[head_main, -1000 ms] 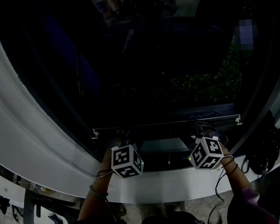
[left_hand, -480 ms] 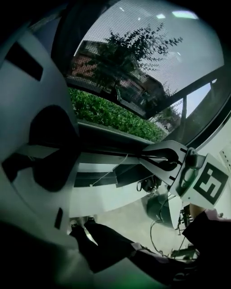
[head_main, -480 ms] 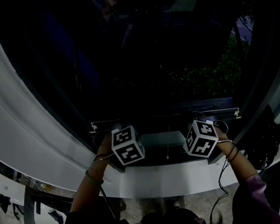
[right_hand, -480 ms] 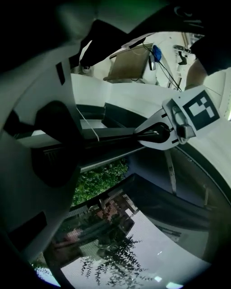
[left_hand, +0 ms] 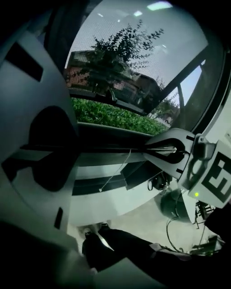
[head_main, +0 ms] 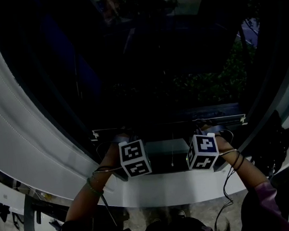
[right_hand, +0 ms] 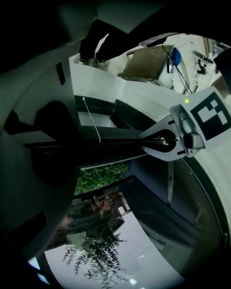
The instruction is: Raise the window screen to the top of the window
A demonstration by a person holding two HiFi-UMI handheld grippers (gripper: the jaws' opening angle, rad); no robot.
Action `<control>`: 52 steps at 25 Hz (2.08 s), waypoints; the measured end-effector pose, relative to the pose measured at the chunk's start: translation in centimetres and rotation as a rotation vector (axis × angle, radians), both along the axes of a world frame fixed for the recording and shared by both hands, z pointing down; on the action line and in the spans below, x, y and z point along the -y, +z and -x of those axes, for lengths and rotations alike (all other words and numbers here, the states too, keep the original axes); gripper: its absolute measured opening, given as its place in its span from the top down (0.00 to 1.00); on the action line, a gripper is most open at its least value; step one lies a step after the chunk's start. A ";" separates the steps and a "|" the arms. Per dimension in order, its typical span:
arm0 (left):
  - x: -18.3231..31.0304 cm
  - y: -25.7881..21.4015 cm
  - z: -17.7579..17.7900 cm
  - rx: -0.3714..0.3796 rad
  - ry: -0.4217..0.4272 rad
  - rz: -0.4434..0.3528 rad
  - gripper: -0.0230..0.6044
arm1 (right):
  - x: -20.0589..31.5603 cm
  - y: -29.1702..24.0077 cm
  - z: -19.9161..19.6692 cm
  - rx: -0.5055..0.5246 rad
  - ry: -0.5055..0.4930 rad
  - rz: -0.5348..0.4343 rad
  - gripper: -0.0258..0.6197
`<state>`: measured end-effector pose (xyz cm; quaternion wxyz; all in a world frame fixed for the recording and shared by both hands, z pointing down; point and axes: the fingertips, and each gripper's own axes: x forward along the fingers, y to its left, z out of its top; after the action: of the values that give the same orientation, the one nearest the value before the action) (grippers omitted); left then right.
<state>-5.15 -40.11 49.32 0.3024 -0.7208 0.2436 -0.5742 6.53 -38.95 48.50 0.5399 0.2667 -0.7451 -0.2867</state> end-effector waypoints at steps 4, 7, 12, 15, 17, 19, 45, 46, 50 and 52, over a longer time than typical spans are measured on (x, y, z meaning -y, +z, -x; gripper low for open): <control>0.0 0.0 -0.1 -0.077 -0.013 0.079 0.93 | 0.0 -0.1 0.0 0.012 0.021 0.134 0.92; -0.6 -0.1 -0.2 -0.125 -0.005 0.168 0.93 | -0.5 0.0 0.0 0.002 0.017 0.186 0.92; 0.3 0.2 0.1 0.091 0.018 -0.020 0.94 | 0.2 0.1 0.2 -0.088 0.049 0.097 0.92; 0.7 0.4 -0.4 0.149 -0.040 0.013 0.95 | 0.4 0.2 -0.1 -0.102 0.110 0.189 0.92; 0.6 0.2 -0.6 0.141 -0.051 0.070 0.95 | 0.2 -0.1 -0.2 -0.123 0.115 0.237 0.92; 0.0 0.0 -0.6 0.068 -0.036 0.141 0.94 | -0.1 -0.2 0.0 -0.133 0.092 0.250 0.92; 0.0 0.0 -0.3 0.001 -0.001 0.087 0.94 | 0.3 0.1 -4.9 -0.072 0.126 0.176 0.92; -0.1 -0.1 -0.4 0.002 -0.008 0.085 0.94 | 0.2 0.0 -4.9 -0.065 0.130 0.184 0.92; -0.5 0.0 -0.6 -0.048 0.001 0.098 0.94 | -0.4 0.0 -5.1 -0.073 0.120 0.204 0.92; -0.5 -0.1 -0.6 -0.056 0.015 0.144 0.93 | -0.4 0.0 -4.9 -0.084 0.080 0.212 0.92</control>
<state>-4.60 -39.60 49.26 0.2472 -0.7582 0.2047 -0.5676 11.45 -38.55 48.52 0.6067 0.2257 -0.7367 -0.1955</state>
